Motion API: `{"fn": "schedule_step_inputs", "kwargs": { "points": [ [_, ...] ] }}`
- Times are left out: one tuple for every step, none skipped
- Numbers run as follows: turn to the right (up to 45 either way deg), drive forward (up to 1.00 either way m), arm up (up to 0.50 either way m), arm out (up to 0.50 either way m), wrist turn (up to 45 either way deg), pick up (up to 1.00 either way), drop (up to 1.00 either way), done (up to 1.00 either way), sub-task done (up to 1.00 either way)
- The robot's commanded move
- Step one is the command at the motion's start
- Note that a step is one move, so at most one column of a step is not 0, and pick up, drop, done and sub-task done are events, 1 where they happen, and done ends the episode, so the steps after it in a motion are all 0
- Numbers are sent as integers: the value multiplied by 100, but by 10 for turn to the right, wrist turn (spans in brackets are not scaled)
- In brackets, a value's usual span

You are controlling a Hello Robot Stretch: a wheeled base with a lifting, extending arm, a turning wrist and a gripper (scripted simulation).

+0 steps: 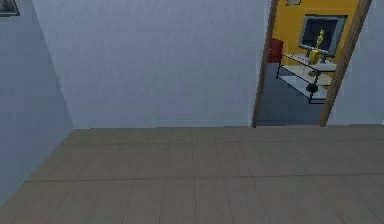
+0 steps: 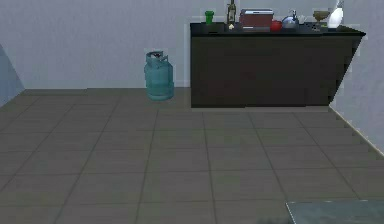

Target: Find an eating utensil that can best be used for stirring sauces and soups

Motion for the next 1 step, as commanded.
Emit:
{"fn": "schedule_step_inputs", "kwargs": {
  "points": [
    [0,15,0,0,0,0,0,0,0]
  ]
}}
